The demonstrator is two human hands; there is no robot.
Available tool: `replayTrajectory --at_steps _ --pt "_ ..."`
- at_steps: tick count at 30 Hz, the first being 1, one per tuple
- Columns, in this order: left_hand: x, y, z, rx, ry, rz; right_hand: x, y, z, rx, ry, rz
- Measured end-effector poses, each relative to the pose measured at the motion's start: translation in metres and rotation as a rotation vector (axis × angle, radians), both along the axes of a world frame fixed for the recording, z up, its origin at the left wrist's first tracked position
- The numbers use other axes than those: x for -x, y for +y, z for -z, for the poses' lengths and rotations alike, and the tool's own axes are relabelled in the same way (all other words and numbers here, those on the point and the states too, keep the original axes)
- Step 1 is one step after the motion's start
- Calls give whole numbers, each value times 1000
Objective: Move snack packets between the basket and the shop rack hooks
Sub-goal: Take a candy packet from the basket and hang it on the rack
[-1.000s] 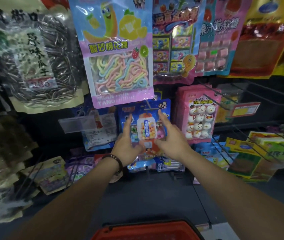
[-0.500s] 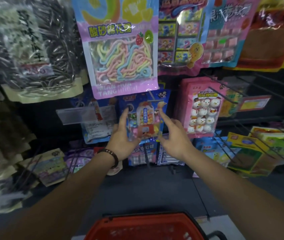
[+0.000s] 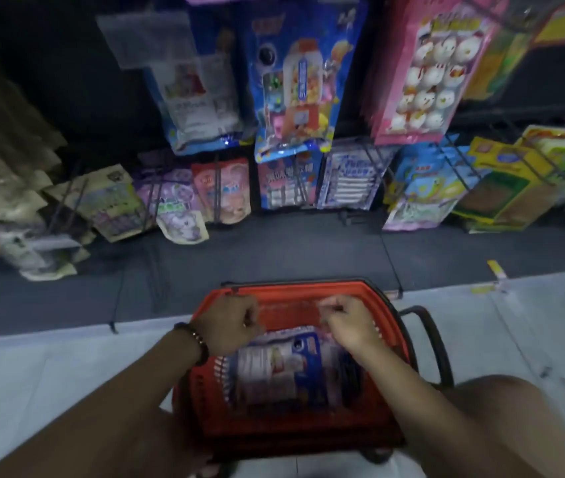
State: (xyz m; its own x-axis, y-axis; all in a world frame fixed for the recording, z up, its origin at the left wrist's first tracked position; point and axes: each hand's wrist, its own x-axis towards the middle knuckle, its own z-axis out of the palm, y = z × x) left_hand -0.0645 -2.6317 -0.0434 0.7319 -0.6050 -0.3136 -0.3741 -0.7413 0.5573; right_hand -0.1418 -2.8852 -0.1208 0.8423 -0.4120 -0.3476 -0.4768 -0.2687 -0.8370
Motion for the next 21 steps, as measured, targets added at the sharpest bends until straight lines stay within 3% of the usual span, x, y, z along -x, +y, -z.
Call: replayTrajectory --at_steps 3,6,9,11,16,21 --pt "16 10 42 -124 137 -32 22 11 64 -66 341 -49" --pt "20 17 68 -220 183 -11 40 15 108 36 504 -213" --pt "19 16 80 -250 252 -6 54 21 109 185 600 -308" --pt "15 12 86 -231 277 -22 59 27 104 130 625 -238" --pt "-2 5 88 -254 282 -10 63 48 107 -227 535 -133" --pt "-8 4 93 -306 255 9 60 47 121 -162 684 23"
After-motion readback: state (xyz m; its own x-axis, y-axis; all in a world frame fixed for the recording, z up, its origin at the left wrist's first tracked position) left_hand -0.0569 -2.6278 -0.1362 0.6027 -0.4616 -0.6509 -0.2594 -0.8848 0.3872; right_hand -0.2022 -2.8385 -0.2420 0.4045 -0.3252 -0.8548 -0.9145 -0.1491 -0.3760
